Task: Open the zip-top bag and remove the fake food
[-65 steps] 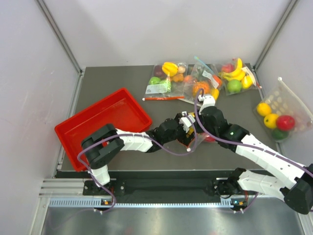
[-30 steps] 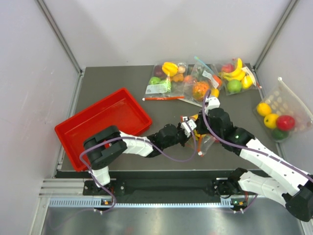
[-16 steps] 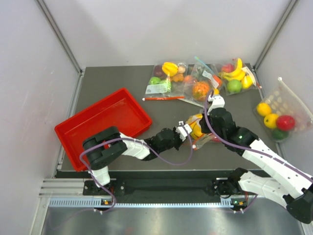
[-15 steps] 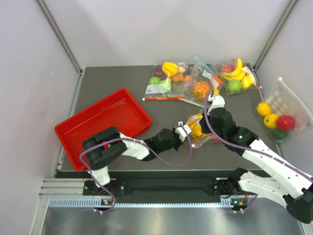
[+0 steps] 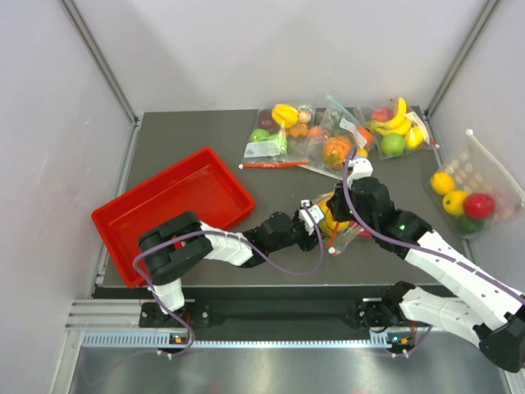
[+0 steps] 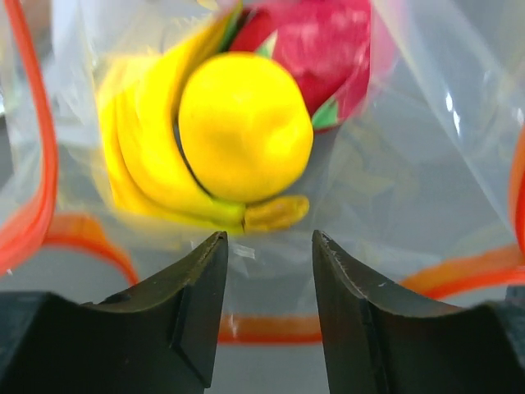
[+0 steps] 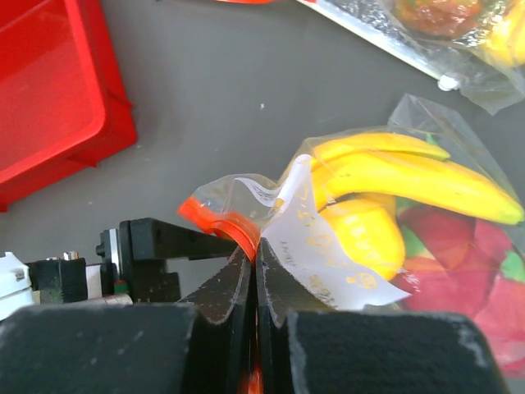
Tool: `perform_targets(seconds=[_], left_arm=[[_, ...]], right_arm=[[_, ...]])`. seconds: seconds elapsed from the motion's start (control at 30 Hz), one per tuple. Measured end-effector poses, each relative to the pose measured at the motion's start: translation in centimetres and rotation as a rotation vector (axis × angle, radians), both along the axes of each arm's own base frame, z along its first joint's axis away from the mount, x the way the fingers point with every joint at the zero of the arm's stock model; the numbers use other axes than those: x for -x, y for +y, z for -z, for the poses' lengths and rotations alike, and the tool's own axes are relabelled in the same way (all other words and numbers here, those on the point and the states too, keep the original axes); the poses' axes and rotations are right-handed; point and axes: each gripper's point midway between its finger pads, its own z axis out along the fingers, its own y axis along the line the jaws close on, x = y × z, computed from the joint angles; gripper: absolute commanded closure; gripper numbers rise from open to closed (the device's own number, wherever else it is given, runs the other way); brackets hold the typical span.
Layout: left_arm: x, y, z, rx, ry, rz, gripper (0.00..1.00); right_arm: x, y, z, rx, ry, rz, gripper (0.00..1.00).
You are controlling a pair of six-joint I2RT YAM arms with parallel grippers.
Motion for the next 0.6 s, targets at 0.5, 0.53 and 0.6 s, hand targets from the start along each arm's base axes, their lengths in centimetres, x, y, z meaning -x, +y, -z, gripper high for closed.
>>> perform_targets(seconds=[0.5,0.53,0.6], left_arm=[[-1.5,-3.1,-0.5,0.065,0.027,-0.092,0.41],[-1.6,-3.1,-0.3,0.059,0.034,-0.107,0.41],[-1.7,-3.0,-0.2,0.055,0.042,-0.131,0.34]], right_arm=[[0.0,0.5,0.5,-0.053,0.003,-0.002,1.0],[0.0,0.4,0.5,-0.053,0.001,0.003,1.0],[-0.1,0.3,0.5,-0.051,-0.002,0.007,0.99]])
